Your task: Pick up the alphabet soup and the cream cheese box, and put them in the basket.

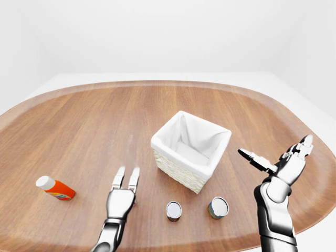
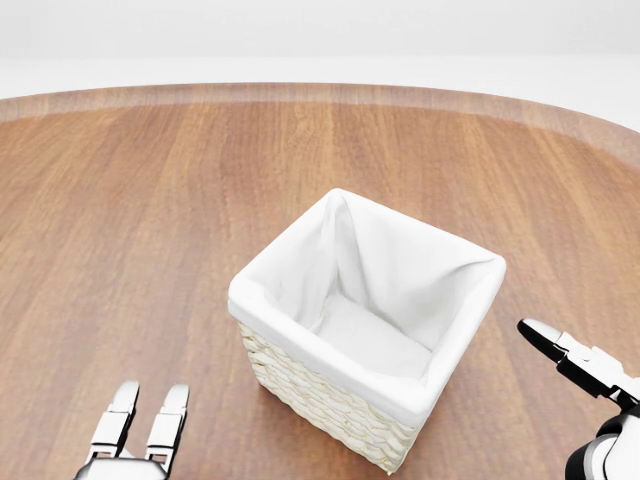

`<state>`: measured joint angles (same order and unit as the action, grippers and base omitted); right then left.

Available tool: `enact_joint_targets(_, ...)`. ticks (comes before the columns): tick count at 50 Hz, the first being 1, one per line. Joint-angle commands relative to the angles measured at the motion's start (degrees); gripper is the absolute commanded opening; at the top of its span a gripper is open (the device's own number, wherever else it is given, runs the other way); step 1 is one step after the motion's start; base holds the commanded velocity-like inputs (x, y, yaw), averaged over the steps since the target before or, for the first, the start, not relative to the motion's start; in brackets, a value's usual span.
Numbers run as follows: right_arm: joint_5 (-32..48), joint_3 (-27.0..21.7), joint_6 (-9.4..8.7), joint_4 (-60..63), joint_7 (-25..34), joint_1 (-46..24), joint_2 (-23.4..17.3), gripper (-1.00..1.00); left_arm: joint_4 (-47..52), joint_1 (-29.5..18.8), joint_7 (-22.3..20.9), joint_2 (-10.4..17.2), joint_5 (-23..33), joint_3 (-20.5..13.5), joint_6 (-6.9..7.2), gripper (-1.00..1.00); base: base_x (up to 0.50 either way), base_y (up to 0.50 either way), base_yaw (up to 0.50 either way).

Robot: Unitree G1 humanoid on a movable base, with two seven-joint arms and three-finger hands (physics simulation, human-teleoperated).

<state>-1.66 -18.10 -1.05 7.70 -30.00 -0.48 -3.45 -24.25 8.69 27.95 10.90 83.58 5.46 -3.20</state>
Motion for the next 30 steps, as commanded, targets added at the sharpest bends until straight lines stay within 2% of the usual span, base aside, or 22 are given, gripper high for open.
enact_joint_targets(1,0.06,0.04,-0.29,0.35,0.0,0.08,0.05,1.0,-12.25,-5.27,2.05,0.38,-0.66,2.18,1.48,1.0,0.0,0.0,0.0)
enact_joint_targets(3,0.11,0.04,0.16,-0.17,0.0,-0.02,0.04,1.0,-12.82,-5.61,2.05,0.54,-0.93,2.32,1.53,1.0,0.0,0.0,0.0)
enact_joint_targets(6,0.14,0.1,-0.28,0.26,0.0,0.04,0.04,1.0,-14.07,-6.29,2.05,0.73,-1.26,2.43,1.62,1.0,0.0,0.0,0.0)
enact_joint_targets(9,0.21,0.09,0.51,-0.88,0.0,-0.21,-0.05,1.0,-16.44,-7.24,2.05,0.7,-1.35,2.74,1.95,1.0,0.0,0.0,0.0)
enact_joint_targets(13,0.14,0.11,0.21,-0.59,0.0,-0.14,-0.07,1.0,-20.23,-8.91,2.05,0.58,-1.46,3.3,2.05,1.0,0.0,0.0,0.0)
enact_joint_targets(14,0.09,0.09,0.57,-1.02,0.0,-0.22,-0.09,1.0,-20.3,-9.04,2.05,0.65,-1.21,3.48,2.55,1.0,0.0,0.0,0.0)
enact_joint_targets(21,-0.04,0.07,-0.18,-0.05,0.0,-0.03,-0.04,1.0,-23.46,-10.33,2.05,0.72,-1.98,3.78,2.3,1.0,0.0,0.0,0.0)
enact_joint_targets(30,0.15,0.15,0.24,-0.7,0.0,-0.19,-0.08,1.0,-31.03,-13.2,2.05,0.85,-3.53,4.28,1.91,1.0,0.0,0.0,0.0)
